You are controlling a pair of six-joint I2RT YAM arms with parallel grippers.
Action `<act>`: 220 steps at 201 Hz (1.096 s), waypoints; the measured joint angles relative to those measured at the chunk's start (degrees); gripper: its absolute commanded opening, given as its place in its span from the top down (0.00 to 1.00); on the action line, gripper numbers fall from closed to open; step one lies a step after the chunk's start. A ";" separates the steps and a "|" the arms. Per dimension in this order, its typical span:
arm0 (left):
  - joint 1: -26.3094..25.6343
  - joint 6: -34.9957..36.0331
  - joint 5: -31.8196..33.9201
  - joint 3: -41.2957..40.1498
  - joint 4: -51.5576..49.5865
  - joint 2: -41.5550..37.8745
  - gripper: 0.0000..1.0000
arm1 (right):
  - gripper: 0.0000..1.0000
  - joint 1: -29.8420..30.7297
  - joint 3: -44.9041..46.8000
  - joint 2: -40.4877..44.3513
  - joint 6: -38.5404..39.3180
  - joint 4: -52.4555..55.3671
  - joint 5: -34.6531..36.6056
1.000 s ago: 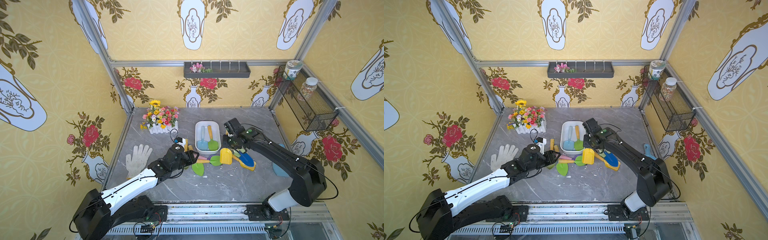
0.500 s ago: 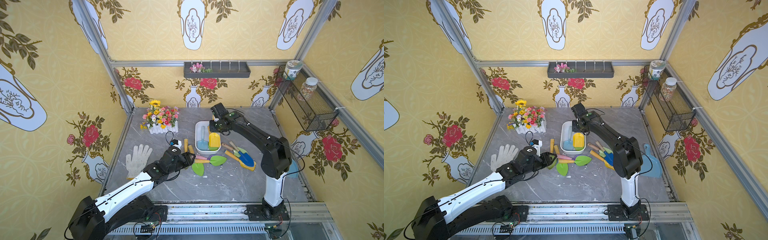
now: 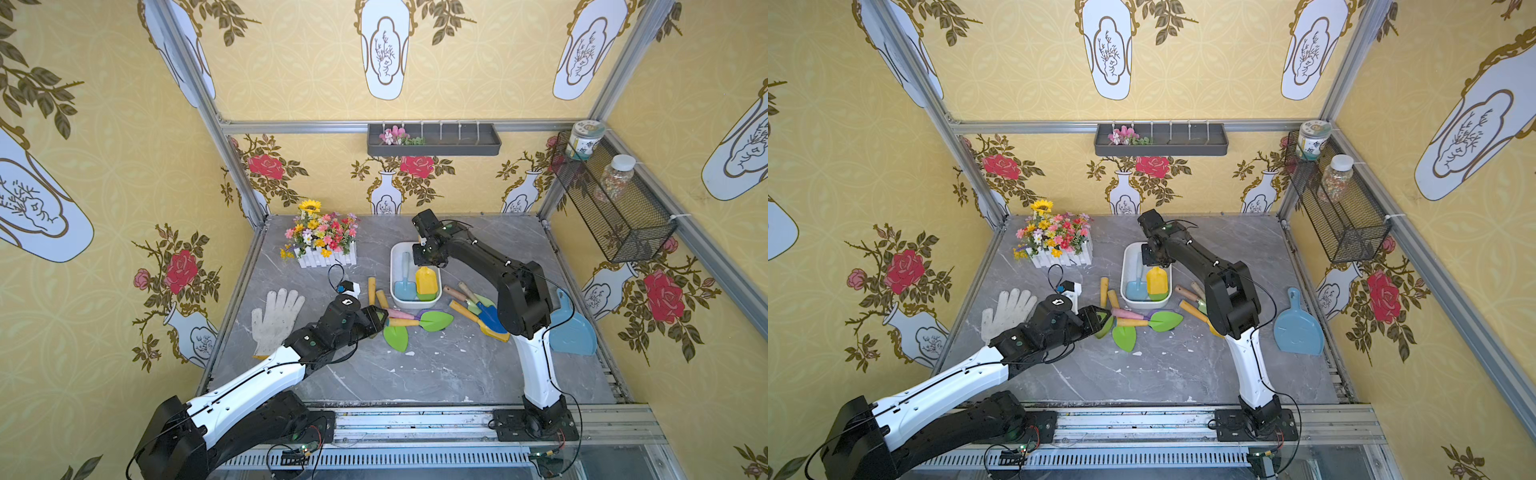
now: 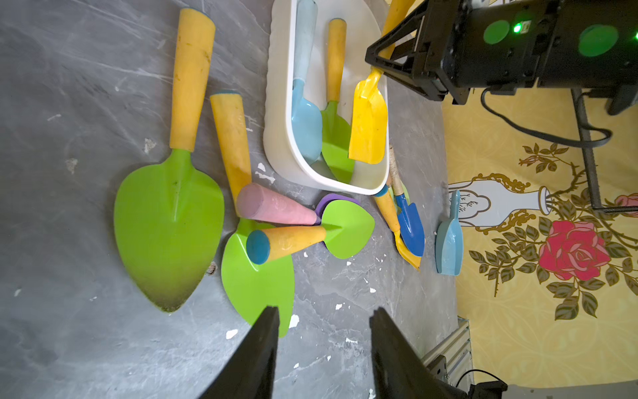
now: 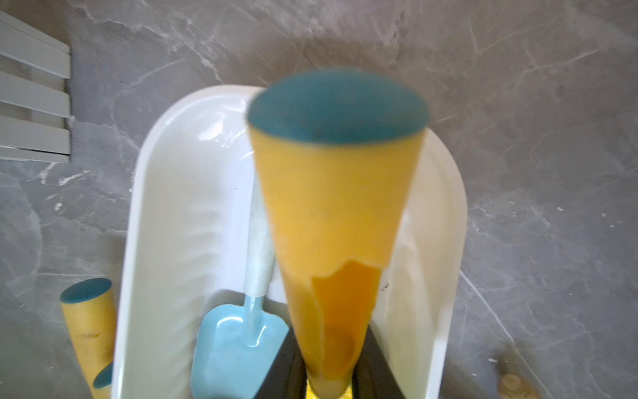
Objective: Put the shovel into the storage box
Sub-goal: Place the shovel in the storage box.
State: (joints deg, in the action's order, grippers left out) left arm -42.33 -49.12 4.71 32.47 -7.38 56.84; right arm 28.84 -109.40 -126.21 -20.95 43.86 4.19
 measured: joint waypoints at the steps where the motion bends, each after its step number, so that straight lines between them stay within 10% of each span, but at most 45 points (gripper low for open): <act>1: 0.00 0.00 0.00 0.00 0.00 0.00 0.52 | 0.76 0.00 0.04 -0.02 0.02 0.00 0.00; 220: 0.00 -0.31 -0.44 0.20 0.22 1.33 0.52 | 0.58 2.36 6.58 6.86 -1.36 -0.66 1.55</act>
State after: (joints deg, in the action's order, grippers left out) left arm -42.33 -49.43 4.27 32.67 -7.16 58.17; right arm 31.20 -102.83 -119.35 -22.31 43.20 5.74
